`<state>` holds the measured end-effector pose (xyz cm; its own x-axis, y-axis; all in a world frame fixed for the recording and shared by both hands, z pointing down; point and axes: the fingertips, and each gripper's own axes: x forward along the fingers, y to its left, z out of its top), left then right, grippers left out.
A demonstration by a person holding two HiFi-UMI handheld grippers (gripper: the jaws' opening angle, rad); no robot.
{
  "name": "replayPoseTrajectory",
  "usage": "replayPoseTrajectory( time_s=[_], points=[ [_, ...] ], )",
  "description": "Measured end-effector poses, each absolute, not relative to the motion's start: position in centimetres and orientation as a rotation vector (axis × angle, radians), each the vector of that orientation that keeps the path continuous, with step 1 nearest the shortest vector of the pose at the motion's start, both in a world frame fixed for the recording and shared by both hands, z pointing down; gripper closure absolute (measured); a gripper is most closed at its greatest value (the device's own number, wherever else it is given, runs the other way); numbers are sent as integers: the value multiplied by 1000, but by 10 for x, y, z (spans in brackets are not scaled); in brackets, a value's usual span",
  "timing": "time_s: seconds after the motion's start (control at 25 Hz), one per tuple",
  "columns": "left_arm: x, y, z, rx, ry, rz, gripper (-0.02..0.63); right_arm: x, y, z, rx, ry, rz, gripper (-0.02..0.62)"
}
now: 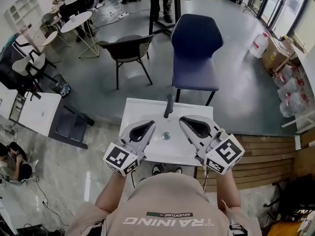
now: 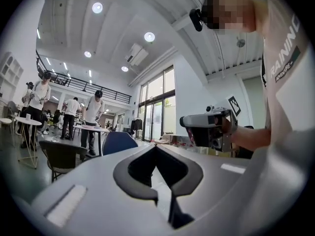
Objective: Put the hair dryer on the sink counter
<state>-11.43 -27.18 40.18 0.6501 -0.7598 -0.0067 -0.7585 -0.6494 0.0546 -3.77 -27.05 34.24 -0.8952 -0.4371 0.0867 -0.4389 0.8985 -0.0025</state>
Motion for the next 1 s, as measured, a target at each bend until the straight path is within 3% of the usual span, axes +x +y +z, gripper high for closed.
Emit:
replayPoseTrajectory(
  time_s=[0.48,1.0],
  points=[
    [-117,-278,349,2854,-1368,-129,598,-41,-269,303,707,-3072,-105,580],
    [-106,-283,344,2886,-1347,-95,598,-19,-270,304,813,-3050,-108,583]
  ],
)
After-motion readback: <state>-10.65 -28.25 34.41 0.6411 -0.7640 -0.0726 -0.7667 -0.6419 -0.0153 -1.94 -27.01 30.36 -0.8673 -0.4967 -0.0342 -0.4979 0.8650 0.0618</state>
